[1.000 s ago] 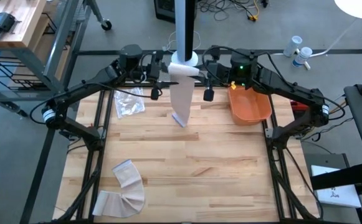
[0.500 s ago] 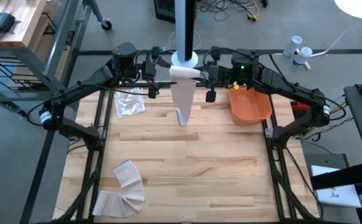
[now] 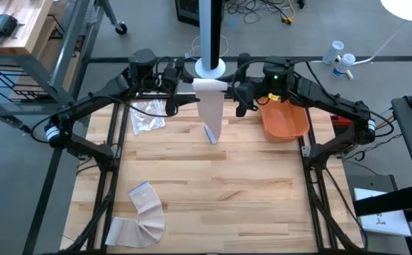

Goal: Roll bandage
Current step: Roll the center brown bandage

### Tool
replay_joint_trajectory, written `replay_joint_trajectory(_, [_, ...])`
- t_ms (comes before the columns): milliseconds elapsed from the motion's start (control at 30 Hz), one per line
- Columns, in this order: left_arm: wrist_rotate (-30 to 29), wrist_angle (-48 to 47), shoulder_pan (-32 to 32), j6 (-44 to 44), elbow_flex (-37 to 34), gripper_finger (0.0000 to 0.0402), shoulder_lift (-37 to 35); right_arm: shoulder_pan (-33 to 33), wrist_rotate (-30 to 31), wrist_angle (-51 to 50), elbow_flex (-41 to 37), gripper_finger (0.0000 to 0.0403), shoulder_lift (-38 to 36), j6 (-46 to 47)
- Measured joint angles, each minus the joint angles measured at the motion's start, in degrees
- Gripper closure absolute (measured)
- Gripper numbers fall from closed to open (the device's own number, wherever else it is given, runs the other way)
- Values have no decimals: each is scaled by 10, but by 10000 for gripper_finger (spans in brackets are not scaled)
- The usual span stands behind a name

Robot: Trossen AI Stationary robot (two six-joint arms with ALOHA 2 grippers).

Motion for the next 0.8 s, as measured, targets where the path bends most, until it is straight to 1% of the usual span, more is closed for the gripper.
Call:
replay_joint_trajectory(233, [1,19,-1,-16,0,133,0,0,0,5,0,317,0,-30])
replay_joint_trajectory(467, [26,23,-8,-60,-1,131,0,0,3,16,0,318,4,-50])
replay_joint_trajectory(667, [26,25,-10,-104,-1,123,0,0,44,21,0,318,12,-104])
replay_joint_trajectory(800, [25,15,-10,-107,-1,127,0,0,46,26,0,318,20,-117])
